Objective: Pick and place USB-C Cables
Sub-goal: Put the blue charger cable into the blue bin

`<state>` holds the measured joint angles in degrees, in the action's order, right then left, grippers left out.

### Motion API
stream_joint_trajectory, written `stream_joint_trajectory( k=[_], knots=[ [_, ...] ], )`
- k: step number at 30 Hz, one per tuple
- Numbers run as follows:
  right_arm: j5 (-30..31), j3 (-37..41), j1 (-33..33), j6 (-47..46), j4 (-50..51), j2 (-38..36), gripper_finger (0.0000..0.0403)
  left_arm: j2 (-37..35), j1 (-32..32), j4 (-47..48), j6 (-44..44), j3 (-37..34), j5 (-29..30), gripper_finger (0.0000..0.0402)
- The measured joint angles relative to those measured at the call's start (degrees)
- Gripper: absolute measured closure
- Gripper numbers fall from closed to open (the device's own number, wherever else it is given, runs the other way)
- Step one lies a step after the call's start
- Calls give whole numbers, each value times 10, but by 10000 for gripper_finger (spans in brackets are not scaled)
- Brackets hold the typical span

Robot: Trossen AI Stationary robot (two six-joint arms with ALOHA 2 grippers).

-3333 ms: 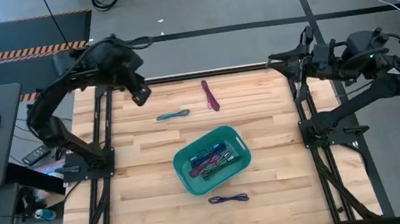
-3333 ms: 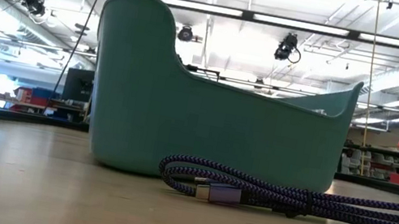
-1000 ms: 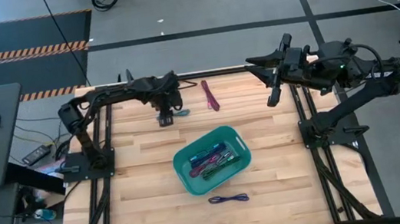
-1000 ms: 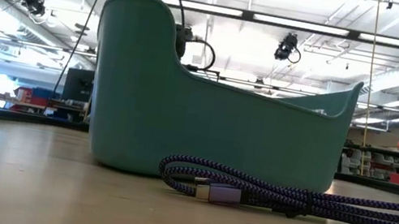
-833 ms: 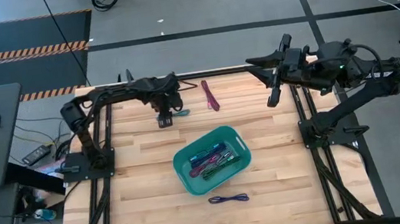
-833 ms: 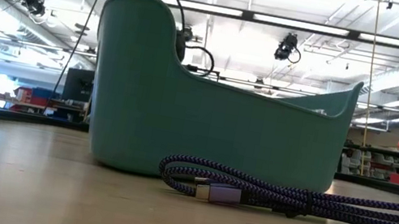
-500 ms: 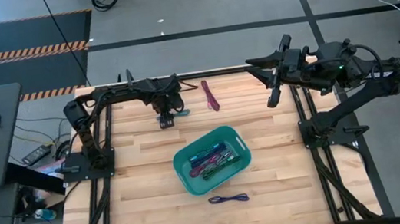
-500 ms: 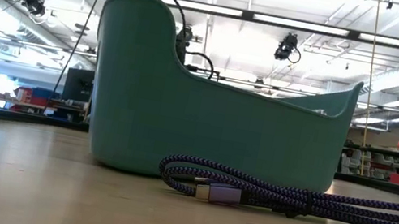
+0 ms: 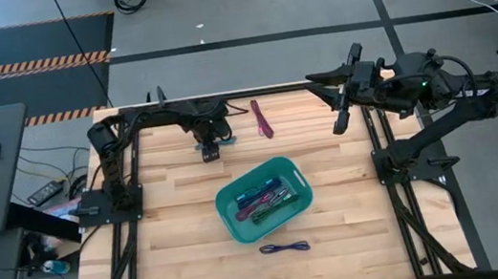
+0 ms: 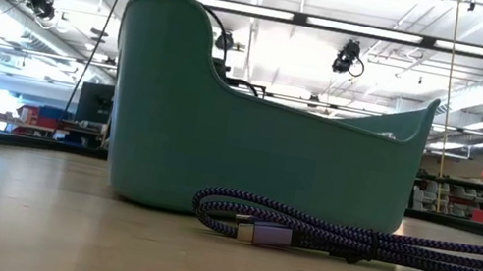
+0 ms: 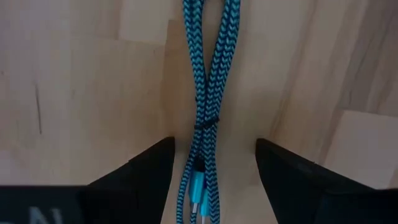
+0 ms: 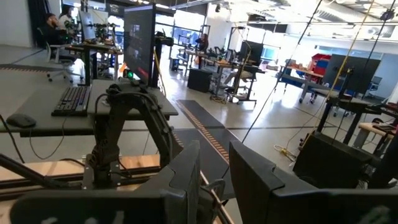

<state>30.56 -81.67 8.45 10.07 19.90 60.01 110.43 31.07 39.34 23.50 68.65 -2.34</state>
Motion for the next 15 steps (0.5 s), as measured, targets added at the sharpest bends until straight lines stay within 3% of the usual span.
stream_joint_trajectory(
  k=[5,8,11,15],
  knots=[
    [-2,0,0,0,0,0,311,13,-1,-2,-1,2,-1,172],
    [-2,0,0,0,1,0,311,13,-1,-3,-2,2,0,195],
    [-2,0,0,0,2,0,311,14,-1,-1,-6,2,0,246],
    [-2,0,0,0,2,0,311,15,-1,7,-28,2,-2,350]
  ],
)
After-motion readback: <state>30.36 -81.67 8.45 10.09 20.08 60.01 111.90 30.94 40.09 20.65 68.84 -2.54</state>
